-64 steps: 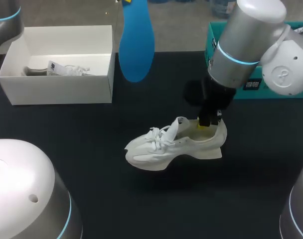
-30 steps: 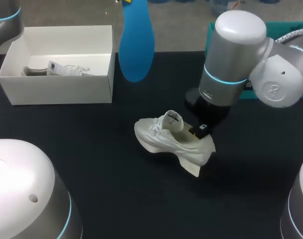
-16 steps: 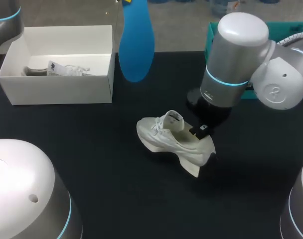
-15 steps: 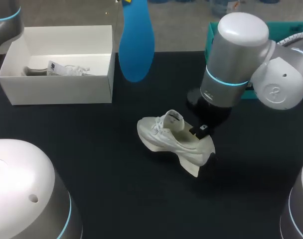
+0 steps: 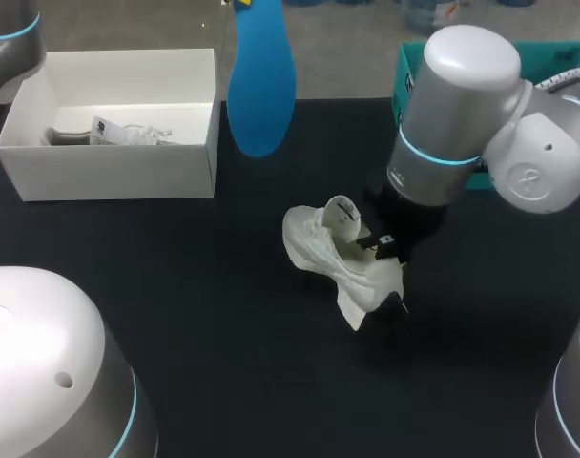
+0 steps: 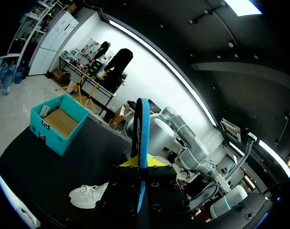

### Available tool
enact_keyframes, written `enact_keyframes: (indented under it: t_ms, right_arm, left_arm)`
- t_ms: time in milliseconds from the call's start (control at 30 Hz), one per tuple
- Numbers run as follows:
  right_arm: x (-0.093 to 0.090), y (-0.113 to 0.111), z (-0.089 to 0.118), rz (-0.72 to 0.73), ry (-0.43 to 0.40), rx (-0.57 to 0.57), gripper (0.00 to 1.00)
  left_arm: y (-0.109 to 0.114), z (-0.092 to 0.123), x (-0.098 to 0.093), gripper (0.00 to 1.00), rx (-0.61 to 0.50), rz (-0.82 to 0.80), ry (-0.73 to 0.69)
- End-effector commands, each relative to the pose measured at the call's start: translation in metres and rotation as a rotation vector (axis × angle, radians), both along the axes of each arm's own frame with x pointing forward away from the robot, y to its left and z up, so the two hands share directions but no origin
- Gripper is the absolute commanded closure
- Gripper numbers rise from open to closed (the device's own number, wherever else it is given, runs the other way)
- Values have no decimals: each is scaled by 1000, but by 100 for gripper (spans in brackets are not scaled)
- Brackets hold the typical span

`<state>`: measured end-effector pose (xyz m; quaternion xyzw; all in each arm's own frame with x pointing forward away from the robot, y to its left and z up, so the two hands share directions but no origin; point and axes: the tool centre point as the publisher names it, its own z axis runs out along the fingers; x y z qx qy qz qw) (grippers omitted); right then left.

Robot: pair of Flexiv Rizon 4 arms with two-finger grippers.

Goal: Take the shoe out of the shoebox, open the shoe tongue, remove and reinsert the insole, then place the shoe into the shoebox

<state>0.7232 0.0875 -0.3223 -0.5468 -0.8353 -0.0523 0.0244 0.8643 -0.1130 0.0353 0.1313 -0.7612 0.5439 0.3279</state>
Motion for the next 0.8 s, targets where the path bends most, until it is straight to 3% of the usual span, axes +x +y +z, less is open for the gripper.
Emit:
enact_keyframes:
  t_ms: [33,467,800]
  right_arm:
    - [-6,-6,-8,-135,10,33,100]
    - [-8,3,-11,-366,9,13,100]
    - [-16,12,-15,-392,-17,19,100]
  left_arm:
    - [0,0,0,100,-1,0,-1]
    - [0,0,0,100,-1,0,-1]
    - [0,0,0,100,-1,0,-1]
